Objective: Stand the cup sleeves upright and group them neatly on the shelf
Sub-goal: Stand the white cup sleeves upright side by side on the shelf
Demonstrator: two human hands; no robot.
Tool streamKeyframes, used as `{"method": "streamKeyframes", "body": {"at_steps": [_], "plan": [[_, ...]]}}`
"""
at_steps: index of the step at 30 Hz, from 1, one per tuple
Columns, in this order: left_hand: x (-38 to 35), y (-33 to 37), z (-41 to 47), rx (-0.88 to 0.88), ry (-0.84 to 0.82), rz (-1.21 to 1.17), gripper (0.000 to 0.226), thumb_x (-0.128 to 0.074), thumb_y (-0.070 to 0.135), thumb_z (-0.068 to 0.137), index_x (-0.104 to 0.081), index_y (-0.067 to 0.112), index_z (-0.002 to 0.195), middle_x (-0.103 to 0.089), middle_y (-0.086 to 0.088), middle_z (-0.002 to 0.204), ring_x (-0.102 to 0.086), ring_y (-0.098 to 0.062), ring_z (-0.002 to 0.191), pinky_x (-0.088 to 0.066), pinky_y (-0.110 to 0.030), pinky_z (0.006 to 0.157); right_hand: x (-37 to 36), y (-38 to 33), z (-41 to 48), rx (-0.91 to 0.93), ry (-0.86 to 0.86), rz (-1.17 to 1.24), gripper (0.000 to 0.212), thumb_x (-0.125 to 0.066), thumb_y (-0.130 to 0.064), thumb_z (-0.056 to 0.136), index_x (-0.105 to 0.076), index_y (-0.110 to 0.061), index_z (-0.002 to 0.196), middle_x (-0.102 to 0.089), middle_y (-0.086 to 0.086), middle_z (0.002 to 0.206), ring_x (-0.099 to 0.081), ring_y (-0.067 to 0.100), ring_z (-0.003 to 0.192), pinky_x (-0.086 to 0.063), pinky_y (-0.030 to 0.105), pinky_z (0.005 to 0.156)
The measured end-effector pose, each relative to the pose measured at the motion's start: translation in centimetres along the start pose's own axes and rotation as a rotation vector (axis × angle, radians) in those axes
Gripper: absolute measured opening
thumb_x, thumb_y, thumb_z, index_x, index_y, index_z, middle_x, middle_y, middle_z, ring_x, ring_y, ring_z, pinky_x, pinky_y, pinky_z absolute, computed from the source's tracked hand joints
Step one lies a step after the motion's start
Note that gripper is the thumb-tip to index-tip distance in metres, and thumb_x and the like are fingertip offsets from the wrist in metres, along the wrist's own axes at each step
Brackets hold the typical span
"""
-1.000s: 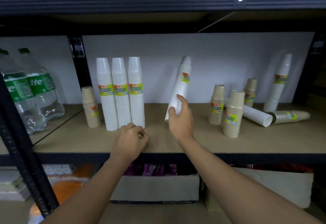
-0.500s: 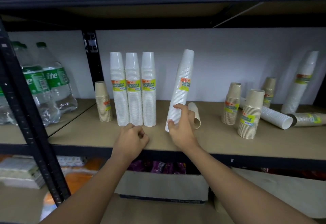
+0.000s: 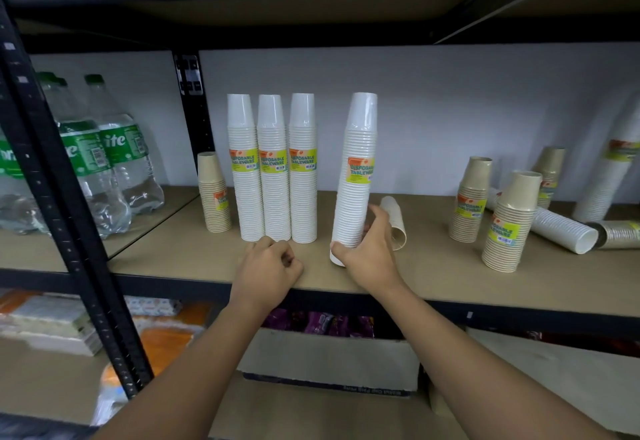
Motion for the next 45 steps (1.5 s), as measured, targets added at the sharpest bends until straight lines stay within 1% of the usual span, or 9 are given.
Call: {"method": "streamKeyframes", "body": {"at_steps": [5,11,16,20,26,31,34,38,45], "plan": [[0.0,0.0,0.0,0.005,0.0,0.004,0.013,-0.063,0.033,0.082,-0.064,0.021,0.077,-0.053,0.005,0.085,-0.049,-0.022,0.09,-0.046,-0.037,0.08,-0.2,0.4,0.2,-0.026,-0.038,-0.047,0.085,-0.084,-0.028,0.064,-0.037,-0.021,0.134,-0.048,0.0,0.129,-0.053,0.017,0.116,-0.049,0.042,0.099],[0.0,0.0,0.0,0.005,0.0,0.006,0.013,-0.062,0.034,0.082,-0.064,0.022,0.078,-0.054,0.006,0.085,-0.049,-0.021,0.09,-0.045,-0.037,0.079,0.0,0.1,0.0,-0.056,-0.025,0.035,0.08,-0.077,-0.037,0.061,-0.038,-0.029,0.13,-0.051,-0.005,0.128,-0.055,0.012,0.113,-0.05,0.039,0.097],[0.3,-0.3,0.1,-0.007,-0.027,-0.039,0.012,-0.064,0.032,0.083,-0.066,0.021,0.079,-0.052,0.007,0.085,-0.05,-0.018,0.09,-0.046,-0.036,0.08,0.0,-0.2,-0.2,-0.06,-0.074,0.073,0.066,-0.076,-0.02,0.076,-0.039,-0.03,0.13,-0.059,-0.008,0.12,-0.058,0.006,0.106,-0.049,0.029,0.089],[2.2,-2.1,0.1,0.024,0.047,-0.047,0.01,-0.065,0.029,0.083,-0.067,0.021,0.078,-0.056,0.006,0.086,-0.049,-0.016,0.089,-0.046,-0.036,0.078,-1.4,-1.1,-0.5,-0.051,-0.111,0.056,0.065,-0.078,-0.022,0.075,-0.037,-0.031,0.125,-0.059,-0.009,0.118,-0.059,0.005,0.104,-0.051,0.03,0.089],[6.1,-7.8,0.4,0.116,0.056,0.092,0.011,-0.063,0.034,0.086,-0.066,0.024,0.081,-0.057,0.006,0.094,-0.048,-0.017,0.095,-0.043,-0.037,0.082,-6.0,-3.2,-1.3,-0.022,-0.188,0.065,0.067,-0.078,-0.023,0.079,-0.036,-0.029,0.131,-0.056,-0.01,0.115,-0.058,0.001,0.096,-0.046,0.018,0.072],[7.6,-11.8,1.0,0.179,0.04,0.146,0.016,-0.064,0.039,0.081,-0.066,0.024,0.078,-0.058,0.002,0.09,-0.055,-0.024,0.09,-0.049,-0.038,0.08,-10.0,-4.4,-1.2,-0.004,-0.198,0.043,0.07,-0.079,-0.028,0.076,-0.036,-0.032,0.131,-0.059,-0.005,0.115,-0.061,0.009,0.099,-0.055,0.036,0.085],[7.8,-12.8,1.7,0.181,0.02,0.139,0.015,-0.063,0.04,0.082,-0.066,0.025,0.08,-0.057,0.004,0.091,-0.054,-0.021,0.092,-0.048,-0.037,0.08,-11.8,-5.1,-0.9,0.008,-0.196,0.047,0.071,-0.08,-0.026,0.077,-0.037,-0.029,0.132,-0.058,-0.005,0.115,-0.061,0.011,0.101,-0.054,0.034,0.084],[7.6,-13.6,2.4,0.201,0.007,0.145,0.016,-0.062,0.043,0.082,-0.066,0.028,0.084,-0.056,0.005,0.096,-0.051,-0.02,0.099,-0.045,-0.035,0.082,-13.6,-5.6,-0.4,0.019,-0.192,0.043,0.071,-0.081,-0.026,0.077,-0.038,-0.025,0.134,-0.059,-0.004,0.116,-0.059,0.01,0.099,-0.047,0.023,0.077],[7.5,-13.9,2.1,0.203,0.057,0.167,0.018,-0.06,0.047,0.082,-0.067,0.031,0.087,-0.058,0.005,0.102,-0.05,-0.022,0.103,-0.043,-0.035,0.083,-15.1,-5.7,-0.4,0.017,-0.169,0.032,0.07,-0.083,-0.031,0.075,-0.04,-0.026,0.13,-0.059,-0.004,0.118,-0.059,0.012,0.102,-0.049,0.027,0.083]]}}
Point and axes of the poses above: each hand's wrist, its own z-axis towards the middle knuckle, its own x-axis out of the back of the hand, y = z × x, the point moved 5 cm from there along z, towards the middle knuckle
